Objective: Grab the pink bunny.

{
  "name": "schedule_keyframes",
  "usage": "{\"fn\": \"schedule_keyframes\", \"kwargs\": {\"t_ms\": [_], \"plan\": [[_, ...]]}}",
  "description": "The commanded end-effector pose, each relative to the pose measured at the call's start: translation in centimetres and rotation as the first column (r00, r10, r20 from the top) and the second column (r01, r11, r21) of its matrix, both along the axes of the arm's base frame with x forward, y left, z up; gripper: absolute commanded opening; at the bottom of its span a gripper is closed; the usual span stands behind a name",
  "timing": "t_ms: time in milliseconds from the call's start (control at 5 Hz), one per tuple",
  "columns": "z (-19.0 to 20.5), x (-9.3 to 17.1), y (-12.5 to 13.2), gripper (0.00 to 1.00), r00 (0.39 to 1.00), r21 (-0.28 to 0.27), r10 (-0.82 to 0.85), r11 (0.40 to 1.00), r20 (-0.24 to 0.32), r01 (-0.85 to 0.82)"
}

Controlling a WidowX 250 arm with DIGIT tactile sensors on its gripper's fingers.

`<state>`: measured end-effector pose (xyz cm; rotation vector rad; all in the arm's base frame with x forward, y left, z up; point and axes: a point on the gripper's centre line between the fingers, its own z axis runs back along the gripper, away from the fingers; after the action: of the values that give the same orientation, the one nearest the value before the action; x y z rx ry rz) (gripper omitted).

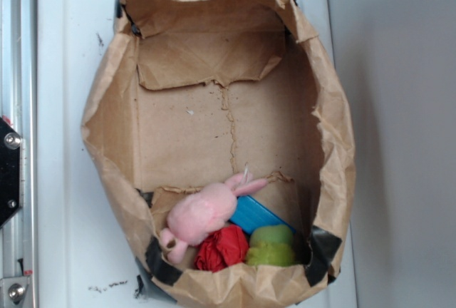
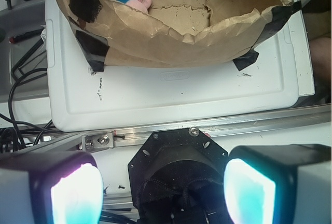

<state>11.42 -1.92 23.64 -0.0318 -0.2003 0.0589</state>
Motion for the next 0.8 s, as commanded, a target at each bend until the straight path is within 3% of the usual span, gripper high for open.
{"fn": "schedule_keyframes", "kwargs": {"t_ms": [0, 200, 400, 600], "plan": [[0.0, 0.0, 0.0, 1.0, 1.0, 0.0, 0.0, 1.0, 0.0, 0.0], [-0.7, 2.9, 0.4, 1.0, 1.0, -0.007, 0.007, 1.0, 0.006, -0.007], [-1.8, 6.3, 0.6, 1.0, 0.997, 0.012, 0.061, 0.998, 0.048, -0.062], [-2.9, 8.6, 0.9, 1.0, 0.995, 0.037, 0.088, 0.995, 0.055, -0.09]]}}
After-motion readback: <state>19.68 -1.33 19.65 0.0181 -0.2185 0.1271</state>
